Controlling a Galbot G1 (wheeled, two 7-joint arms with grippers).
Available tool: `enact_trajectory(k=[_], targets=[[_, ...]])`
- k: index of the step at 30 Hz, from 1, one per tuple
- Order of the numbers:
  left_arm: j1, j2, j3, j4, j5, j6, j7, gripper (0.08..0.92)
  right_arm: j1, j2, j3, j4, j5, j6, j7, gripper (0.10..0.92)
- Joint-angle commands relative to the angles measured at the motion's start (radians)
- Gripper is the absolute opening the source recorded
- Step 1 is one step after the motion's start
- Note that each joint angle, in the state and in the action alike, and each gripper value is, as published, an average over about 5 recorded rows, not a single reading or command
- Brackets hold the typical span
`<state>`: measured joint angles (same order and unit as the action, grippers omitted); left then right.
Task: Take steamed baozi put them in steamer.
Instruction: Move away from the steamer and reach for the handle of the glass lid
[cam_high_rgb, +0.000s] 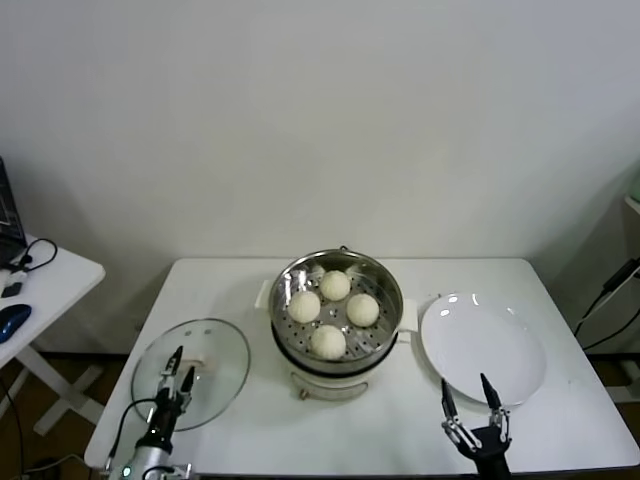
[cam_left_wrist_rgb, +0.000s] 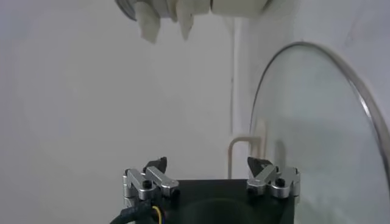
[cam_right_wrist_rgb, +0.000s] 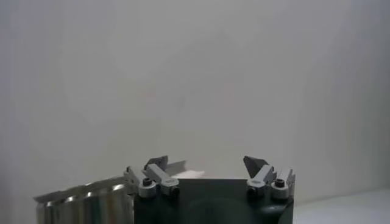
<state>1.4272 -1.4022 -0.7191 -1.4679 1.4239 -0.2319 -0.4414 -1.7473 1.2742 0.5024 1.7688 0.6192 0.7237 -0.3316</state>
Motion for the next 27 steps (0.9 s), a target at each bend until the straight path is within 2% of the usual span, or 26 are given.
enact_trajectory(k=[1,14,17,27], targets=[[-0.093,0.005,0.003,0.048,0.016,0.032,0.022,0.823,-0.031,0.020,-0.044,-0.023,0.006,0.071,-0.024,0.823],[-0.120,0.015,0.010,0.077,0.029,0.032,0.031,0.806,-0.036,0.025,-0.052,-0.042,0.006,0.091,-0.026,0.823],[-0.116,0.017,0.009,0.075,0.033,0.031,0.029,0.740,-0.037,0.028,-0.056,-0.043,0.006,0.095,-0.025,0.823],[-0.072,0.024,0.004,0.026,0.030,0.039,0.025,0.446,-0.039,0.032,-0.071,-0.051,-0.005,0.111,-0.023,0.823]])
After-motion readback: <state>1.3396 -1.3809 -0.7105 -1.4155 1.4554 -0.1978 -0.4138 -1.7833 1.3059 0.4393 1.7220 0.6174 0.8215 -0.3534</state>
